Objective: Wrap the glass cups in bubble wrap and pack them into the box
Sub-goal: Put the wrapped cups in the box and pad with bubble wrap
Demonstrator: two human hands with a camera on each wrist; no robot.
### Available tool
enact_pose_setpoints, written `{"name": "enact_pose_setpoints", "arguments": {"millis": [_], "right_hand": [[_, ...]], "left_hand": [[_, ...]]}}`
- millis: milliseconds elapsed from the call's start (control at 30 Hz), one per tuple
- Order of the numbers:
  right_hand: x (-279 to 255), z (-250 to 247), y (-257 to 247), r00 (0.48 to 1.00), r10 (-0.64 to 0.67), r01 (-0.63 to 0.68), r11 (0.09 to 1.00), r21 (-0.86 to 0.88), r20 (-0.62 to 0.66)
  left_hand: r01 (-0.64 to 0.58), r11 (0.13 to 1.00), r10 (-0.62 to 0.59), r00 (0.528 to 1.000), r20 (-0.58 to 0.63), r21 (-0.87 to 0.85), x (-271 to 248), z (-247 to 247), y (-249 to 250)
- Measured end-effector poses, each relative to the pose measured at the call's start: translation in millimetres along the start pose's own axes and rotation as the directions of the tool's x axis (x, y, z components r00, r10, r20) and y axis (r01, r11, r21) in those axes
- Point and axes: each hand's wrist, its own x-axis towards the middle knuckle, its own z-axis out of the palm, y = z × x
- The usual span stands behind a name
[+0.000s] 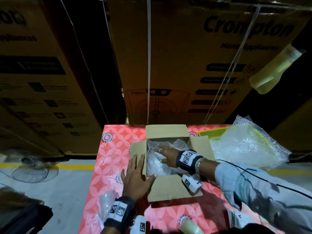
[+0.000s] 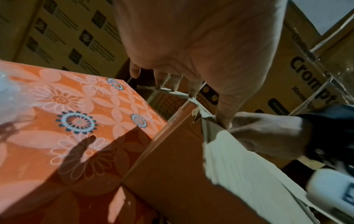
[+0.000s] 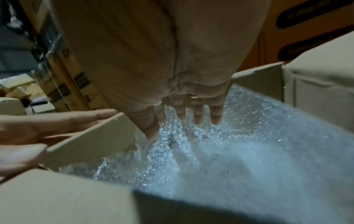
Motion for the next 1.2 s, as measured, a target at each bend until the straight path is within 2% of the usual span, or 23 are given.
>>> {"name": "enact_pose_setpoints", "arguments": {"millis": [100,200,267,367,433,533,600,800,933,1000,1067,1133,1200], "right_hand": [[24,1,-12,0.998,-0.023,0.027,0.997,-0.073,0.055],[43,10,-18,0.981,0.036,-0.015,0.993,-0.114,0.191],[47,16,-17,0.970,0.049,-0.021,0.993,-0.120,0.237],[42,18,-11,0.979,0.022,-0.010,0.998,-0.062,0.204],[32,15,1,0.988,0.088,-0.084,0.996,-0.036,0.131],[16,7,36,0.970,0.237,-0.236,0.971,-0.037,0.053],[9,3,53,0.955,0.288,-0.282,0.956,-0.078,0.069],[5,14,52,0.934,0.299,-0.268,0.949,-0.167,0.198],[-12,13,48,0.947,0.302,-0.291,0.951,-0.106,0.110],[-27,11,42,0.964,0.248,-0.241,0.967,-0.082,0.092],[-42,16,34,0.952,0.235,-0.229,0.972,-0.054,0.196],[-48,27,33,0.911,0.265,-0.261,0.964,-0.054,0.316],[-48,29,31,0.880,0.305,-0.296,0.952,-0.079,0.365]], "left_hand": [[0.013,1.000,-0.013,1.000,-0.015,-0.023,-7,9,1],[0.035,0.998,-0.036,0.999,-0.023,-0.044,-7,12,1],[0.048,0.997,-0.050,0.998,-0.025,-0.056,-6,14,0],[0.063,0.994,-0.065,0.998,-0.025,-0.086,-6,14,-1],[0.062,0.992,-0.064,0.998,-0.023,-0.109,-5,13,-2],[0.045,0.988,-0.050,0.998,-0.028,-0.146,-5,14,-4],[0.037,0.987,-0.043,0.999,-0.033,-0.155,-4,14,-5],[0.031,0.984,-0.038,0.999,-0.036,-0.174,-3,16,-7],[0.030,0.981,-0.035,0.999,-0.023,-0.189,-3,16,-8],[0.027,0.981,-0.031,0.999,-0.020,-0.194,-2,14,-7],[0.025,0.980,-0.030,0.999,-0.020,-0.199,-2,14,-7],[0.025,0.976,-0.030,0.999,-0.021,-0.217,-2,14,-8],[0.018,0.973,-0.022,1.000,-0.019,-0.228,-3,14,-7]]}}
